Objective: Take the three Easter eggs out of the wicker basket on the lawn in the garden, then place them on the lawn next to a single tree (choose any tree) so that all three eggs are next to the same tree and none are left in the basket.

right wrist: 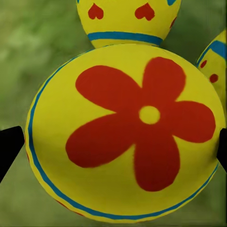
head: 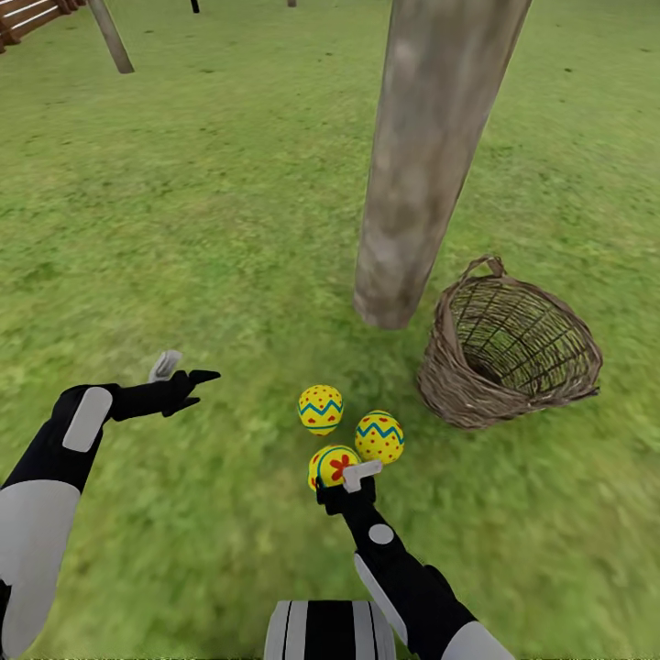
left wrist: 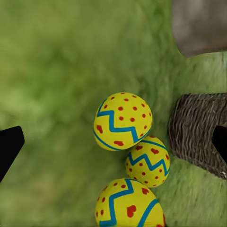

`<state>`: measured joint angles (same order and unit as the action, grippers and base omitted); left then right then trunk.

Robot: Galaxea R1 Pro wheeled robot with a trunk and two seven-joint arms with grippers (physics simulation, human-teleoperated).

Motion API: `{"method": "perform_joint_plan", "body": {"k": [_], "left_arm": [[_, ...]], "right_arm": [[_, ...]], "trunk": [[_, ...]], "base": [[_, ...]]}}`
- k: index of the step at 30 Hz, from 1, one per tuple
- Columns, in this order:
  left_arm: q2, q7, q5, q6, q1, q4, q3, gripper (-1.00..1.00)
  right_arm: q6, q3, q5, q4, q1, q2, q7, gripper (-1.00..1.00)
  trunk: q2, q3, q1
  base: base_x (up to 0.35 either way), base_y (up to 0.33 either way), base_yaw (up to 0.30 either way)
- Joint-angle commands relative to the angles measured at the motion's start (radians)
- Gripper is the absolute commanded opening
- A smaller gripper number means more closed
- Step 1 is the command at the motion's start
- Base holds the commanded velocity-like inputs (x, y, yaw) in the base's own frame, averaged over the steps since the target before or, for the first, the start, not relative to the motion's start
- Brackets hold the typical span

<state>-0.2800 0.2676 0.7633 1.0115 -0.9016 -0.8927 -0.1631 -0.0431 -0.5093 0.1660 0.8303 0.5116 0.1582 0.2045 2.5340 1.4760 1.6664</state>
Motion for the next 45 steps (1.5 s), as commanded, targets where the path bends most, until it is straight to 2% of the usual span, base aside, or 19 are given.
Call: {"method": "perform_joint_plan", "body": {"k": [1,4,7,17,45], "left_arm": [[0.001,0.010,-0.009,0.004,-0.001,0.002,-0.003,1.00],[0.000,0.010,-0.009,0.004,-0.001,0.004,-0.003,1.00],[-0.003,0.010,-0.009,0.005,-0.001,0.004,-0.004,1.00],[-0.005,0.010,-0.015,0.004,-0.001,0.004,-0.004,1.00],[-0.005,0.012,-0.007,0.007,-0.001,0.004,-0.004,1.00]], "right_arm": [[-0.004,-0.005,0.007,0.002,0.001,0.000,0.012,-1.00],[-0.003,-0.005,0.007,0.002,0.001,-0.001,0.014,-1.00],[-0.003,-0.005,0.007,0.002,0.001,-0.001,0.015,-1.00],[-0.004,-0.008,0.006,0.003,0.001,-0.002,0.015,-1.00],[-0.003,-0.009,0.009,0.012,0.001,-0.006,0.004,-1.00]], "trunk": [[0.001,0.005,0.000],[0.001,0.016,0.002],[0.001,0.016,0.002],[0.004,0.055,0.006],[0.004,0.055,0.006]], "base": [[0.000,0.000,0.000],[0.000,0.000,0.000],[0.000,0.000,0.000],[0.000,0.000,0.000],[0.057,0.020,0.000]]}}
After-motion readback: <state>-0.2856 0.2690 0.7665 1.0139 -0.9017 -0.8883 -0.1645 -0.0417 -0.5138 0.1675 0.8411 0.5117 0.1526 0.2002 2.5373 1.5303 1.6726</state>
